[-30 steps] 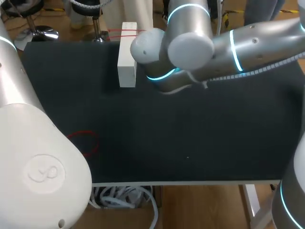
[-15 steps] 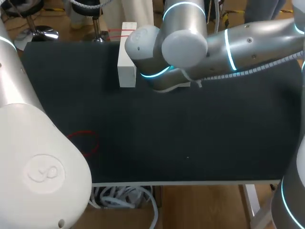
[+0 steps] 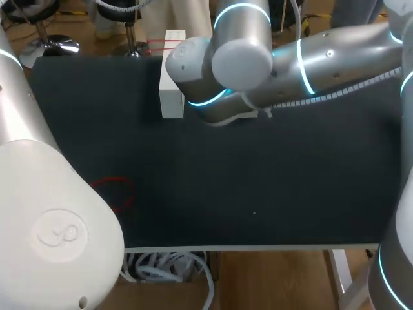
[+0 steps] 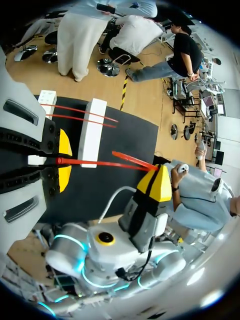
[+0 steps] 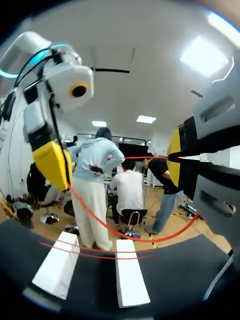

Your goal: Grab the tape and strap the tape.

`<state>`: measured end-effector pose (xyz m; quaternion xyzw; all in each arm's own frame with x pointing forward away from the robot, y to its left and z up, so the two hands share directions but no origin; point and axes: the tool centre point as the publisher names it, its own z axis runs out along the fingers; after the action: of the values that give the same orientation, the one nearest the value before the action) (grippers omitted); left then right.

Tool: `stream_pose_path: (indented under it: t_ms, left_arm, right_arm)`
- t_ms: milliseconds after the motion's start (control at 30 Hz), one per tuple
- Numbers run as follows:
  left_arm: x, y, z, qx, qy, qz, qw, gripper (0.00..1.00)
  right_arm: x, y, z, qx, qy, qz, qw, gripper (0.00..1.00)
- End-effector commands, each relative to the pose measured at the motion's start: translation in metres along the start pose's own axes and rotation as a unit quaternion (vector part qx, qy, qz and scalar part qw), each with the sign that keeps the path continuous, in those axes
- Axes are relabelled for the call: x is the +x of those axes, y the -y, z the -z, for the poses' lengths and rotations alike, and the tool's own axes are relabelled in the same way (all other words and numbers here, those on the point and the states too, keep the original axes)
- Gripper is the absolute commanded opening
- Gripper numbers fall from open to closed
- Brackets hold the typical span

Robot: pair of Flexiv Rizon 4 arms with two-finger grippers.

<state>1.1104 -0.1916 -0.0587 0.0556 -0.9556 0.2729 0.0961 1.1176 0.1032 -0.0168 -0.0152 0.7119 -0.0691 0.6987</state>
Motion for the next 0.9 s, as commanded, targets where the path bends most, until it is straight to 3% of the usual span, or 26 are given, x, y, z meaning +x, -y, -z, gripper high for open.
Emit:
stream_pose_path:
  t_ms: [33,300,900]
  left_arm:
    - [-0.001,0.002,0.001,-0.004,-0.002,0.001,1.0,0.0]
    - [-0.001,0.002,0.001,-0.004,-0.002,0.001,1.0,0.0]
    - [-0.001,0.002,0.001,-0.004,-0.002,0.001,1.0,0.0]
  right_arm:
    - [-0.009,0.004,0.013,-0.032,-0.032,0.026,0.999,0.0]
    - [-0.017,0.005,0.027,-0.074,-0.031,0.057,0.995,0.0]
    - [-0.021,-0.016,0.018,-0.076,-0.052,0.091,0.992,0.0]
